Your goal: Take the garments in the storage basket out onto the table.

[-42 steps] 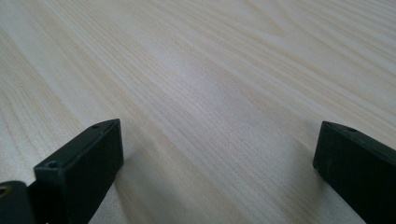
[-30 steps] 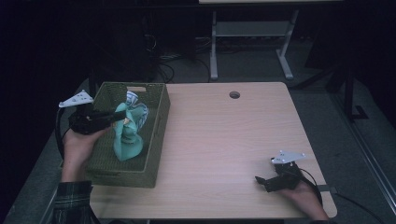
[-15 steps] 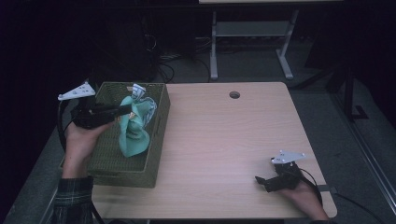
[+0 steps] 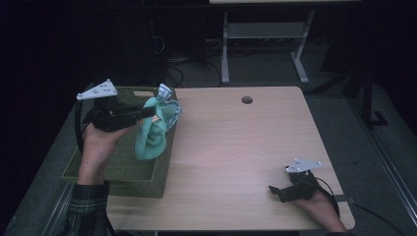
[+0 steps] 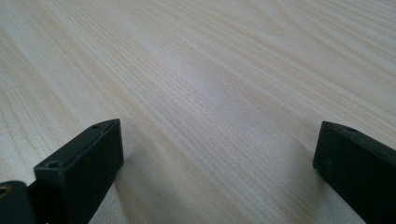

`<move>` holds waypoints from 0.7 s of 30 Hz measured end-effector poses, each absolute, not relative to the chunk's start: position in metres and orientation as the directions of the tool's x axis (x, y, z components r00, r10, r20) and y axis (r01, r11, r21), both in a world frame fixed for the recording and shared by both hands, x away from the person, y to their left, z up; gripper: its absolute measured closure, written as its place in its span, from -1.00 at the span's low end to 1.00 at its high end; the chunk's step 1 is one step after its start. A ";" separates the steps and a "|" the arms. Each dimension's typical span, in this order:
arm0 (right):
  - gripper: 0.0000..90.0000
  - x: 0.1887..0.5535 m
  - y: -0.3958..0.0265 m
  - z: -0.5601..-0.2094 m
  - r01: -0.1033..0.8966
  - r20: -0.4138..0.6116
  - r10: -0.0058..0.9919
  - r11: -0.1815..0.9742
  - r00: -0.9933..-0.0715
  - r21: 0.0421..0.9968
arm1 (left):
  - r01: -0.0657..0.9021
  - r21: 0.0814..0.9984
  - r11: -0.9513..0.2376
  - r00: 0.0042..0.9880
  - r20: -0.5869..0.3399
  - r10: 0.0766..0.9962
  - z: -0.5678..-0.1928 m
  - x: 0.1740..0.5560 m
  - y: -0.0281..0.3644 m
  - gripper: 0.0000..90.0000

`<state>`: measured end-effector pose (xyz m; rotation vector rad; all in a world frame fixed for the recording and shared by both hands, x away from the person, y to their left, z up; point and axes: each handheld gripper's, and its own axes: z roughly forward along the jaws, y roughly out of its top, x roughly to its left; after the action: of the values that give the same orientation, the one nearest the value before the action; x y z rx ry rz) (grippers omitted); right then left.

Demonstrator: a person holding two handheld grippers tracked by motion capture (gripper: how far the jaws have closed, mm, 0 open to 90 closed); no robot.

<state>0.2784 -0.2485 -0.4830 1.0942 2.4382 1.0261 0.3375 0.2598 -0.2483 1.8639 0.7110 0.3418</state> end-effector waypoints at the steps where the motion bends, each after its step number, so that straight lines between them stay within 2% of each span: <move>1: -0.97 0.278 -0.249 -0.483 0.540 0.034 0.737 0.462 -0.675 0.704 | 0.310 0.914 -0.262 0.785 -0.091 0.613 -0.247 0.337 0.257 0.71; 21: -0.97 0.278 -0.248 -0.483 0.544 0.038 0.739 0.460 -0.673 0.702 | 0.277 0.921 -0.275 0.865 -0.114 0.489 -0.255 0.345 0.192 0.71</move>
<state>0.2781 -0.2483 -0.4829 1.1002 2.4396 1.0252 0.3454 0.1917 -0.2554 1.8748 0.5718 0.2281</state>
